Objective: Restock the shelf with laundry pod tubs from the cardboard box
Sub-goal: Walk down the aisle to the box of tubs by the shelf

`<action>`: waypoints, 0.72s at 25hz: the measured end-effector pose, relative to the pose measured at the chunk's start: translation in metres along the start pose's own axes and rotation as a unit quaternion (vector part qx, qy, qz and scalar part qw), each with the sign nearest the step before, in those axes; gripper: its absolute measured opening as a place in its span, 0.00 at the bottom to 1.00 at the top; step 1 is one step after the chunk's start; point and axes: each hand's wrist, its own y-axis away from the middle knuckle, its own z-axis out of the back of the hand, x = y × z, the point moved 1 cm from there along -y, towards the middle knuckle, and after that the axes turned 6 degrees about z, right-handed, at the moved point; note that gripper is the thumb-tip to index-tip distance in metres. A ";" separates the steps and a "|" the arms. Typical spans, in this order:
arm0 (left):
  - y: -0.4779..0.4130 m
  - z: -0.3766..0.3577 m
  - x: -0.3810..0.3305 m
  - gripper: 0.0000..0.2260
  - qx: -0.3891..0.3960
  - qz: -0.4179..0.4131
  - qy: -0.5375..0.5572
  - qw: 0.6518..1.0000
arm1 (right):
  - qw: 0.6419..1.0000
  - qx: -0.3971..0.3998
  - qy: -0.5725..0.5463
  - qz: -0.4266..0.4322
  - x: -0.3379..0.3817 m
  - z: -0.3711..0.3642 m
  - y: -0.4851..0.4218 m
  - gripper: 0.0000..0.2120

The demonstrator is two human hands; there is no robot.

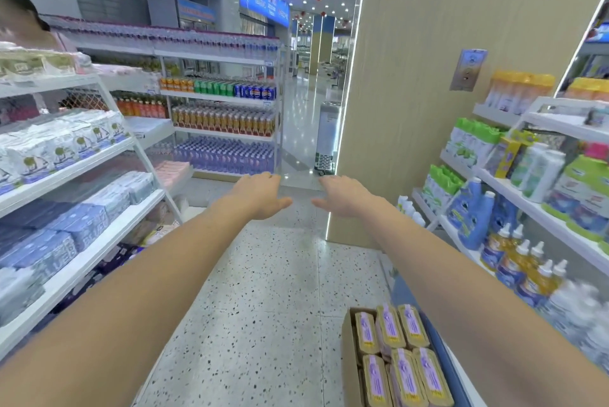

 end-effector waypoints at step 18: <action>-0.452 -0.034 -0.105 0.27 -0.004 -0.272 0.005 0.962 | 0.960 -0.008 -0.007 -0.281 -0.285 -0.026 -0.249 0.26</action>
